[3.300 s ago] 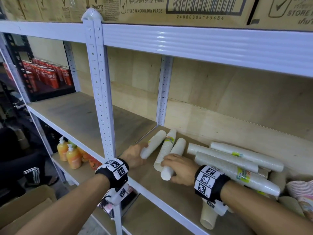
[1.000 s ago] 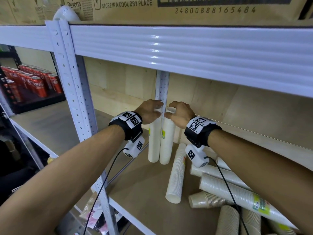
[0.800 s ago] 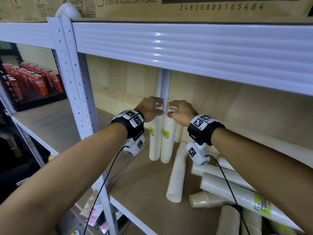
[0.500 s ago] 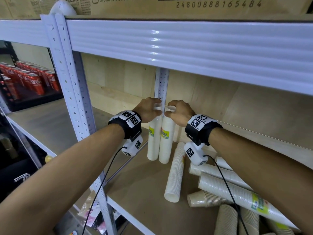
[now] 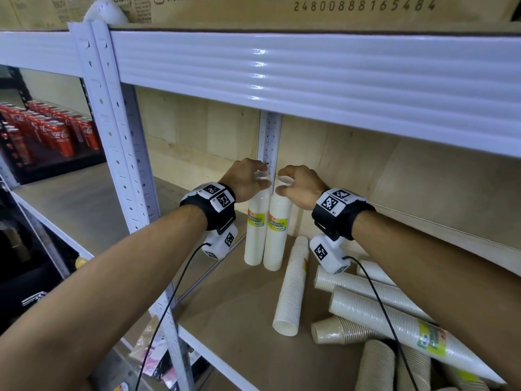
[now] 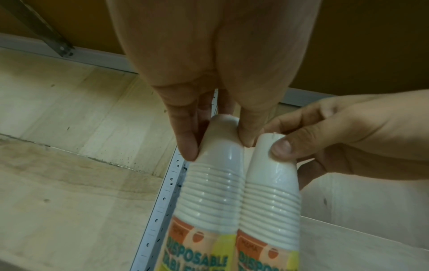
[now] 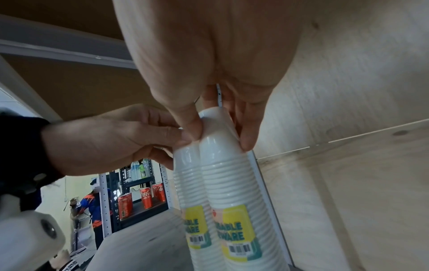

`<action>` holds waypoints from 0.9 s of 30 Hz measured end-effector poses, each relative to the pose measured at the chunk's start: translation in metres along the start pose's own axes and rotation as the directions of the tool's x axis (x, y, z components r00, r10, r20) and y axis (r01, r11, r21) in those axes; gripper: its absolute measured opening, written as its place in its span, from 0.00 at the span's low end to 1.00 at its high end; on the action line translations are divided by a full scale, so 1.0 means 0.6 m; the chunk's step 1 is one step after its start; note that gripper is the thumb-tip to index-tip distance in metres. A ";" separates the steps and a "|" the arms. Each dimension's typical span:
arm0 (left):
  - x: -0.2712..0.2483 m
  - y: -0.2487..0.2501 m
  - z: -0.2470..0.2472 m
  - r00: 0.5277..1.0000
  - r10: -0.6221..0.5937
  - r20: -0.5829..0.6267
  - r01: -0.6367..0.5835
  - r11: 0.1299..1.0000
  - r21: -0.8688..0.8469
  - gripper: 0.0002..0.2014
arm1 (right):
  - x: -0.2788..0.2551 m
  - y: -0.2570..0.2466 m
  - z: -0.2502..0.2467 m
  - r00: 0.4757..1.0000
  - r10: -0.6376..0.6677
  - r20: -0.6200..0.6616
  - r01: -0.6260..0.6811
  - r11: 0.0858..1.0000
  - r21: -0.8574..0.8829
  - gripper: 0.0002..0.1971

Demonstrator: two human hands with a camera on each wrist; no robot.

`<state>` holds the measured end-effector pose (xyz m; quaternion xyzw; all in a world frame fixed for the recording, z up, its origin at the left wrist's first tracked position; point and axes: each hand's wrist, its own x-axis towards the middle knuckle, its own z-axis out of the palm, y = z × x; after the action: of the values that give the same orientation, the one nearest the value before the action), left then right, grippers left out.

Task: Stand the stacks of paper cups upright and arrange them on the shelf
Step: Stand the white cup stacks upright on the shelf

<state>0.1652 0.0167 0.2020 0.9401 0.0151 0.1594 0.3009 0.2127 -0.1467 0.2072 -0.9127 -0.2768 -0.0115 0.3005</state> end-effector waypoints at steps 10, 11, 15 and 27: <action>-0.006 -0.002 -0.002 1.000 0.023 -0.011 -0.022 0.999 0.036 0.12 | 0.006 0.000 0.006 0.998 0.042 -0.039 -0.042 0.999 0.000 0.19; -0.006 -0.003 -0.002 1.000 0.019 -0.014 -0.019 0.999 0.036 0.12 | 0.006 -0.001 0.007 0.999 0.037 -0.028 -0.037 0.999 0.000 0.18; -0.008 -0.003 -0.003 1.000 -0.002 -0.024 0.002 1.000 0.014 0.14 | 0.006 -0.002 0.008 0.999 0.042 -0.020 -0.041 0.999 0.014 0.20; -0.036 0.062 -0.047 0.994 0.040 -0.099 -0.044 0.998 -0.037 0.26 | -0.071 0.023 -0.058 0.997 0.034 -0.065 -0.036 0.999 -0.021 0.31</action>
<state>0.1336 -0.0007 0.2390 0.9253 0.0070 0.2118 0.3146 0.1889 -0.1961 0.2202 -0.9198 -0.2508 -0.0387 0.2992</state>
